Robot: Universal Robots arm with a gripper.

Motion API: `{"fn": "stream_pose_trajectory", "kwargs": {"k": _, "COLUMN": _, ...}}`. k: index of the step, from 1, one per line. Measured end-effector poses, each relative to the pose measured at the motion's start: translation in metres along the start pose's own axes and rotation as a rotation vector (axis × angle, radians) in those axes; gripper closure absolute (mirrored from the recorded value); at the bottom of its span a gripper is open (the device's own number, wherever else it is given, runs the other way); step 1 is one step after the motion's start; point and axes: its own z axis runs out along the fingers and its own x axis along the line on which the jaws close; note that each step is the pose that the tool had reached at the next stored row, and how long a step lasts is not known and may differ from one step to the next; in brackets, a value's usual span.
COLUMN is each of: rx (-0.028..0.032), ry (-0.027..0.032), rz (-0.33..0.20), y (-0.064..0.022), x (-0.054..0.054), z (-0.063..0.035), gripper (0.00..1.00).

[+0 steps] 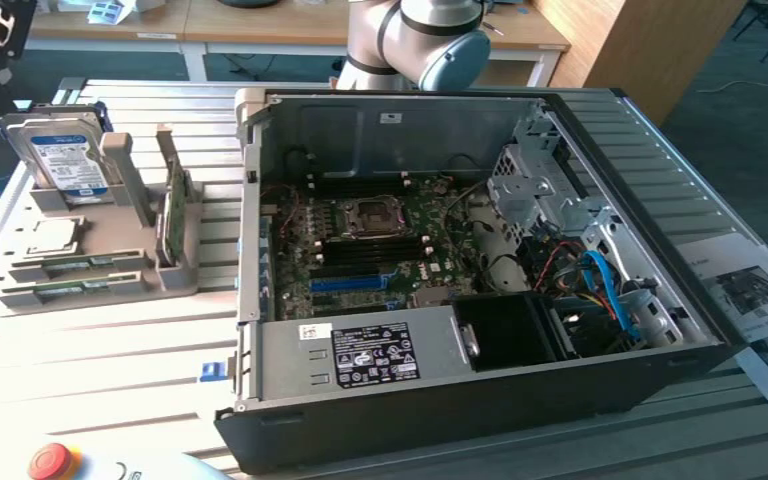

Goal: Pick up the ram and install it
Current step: 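Pick up the ram and move it above insertion slot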

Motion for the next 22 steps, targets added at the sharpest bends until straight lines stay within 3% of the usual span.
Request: {"fn": "stream_pose_trajectory", "kwargs": {"k": 22, "rx": -0.0088, "ry": 0.0171, "rz": -0.378, "y": -0.0001, "x": 0.0, "z": 0.0, "gripper": 0.9}}
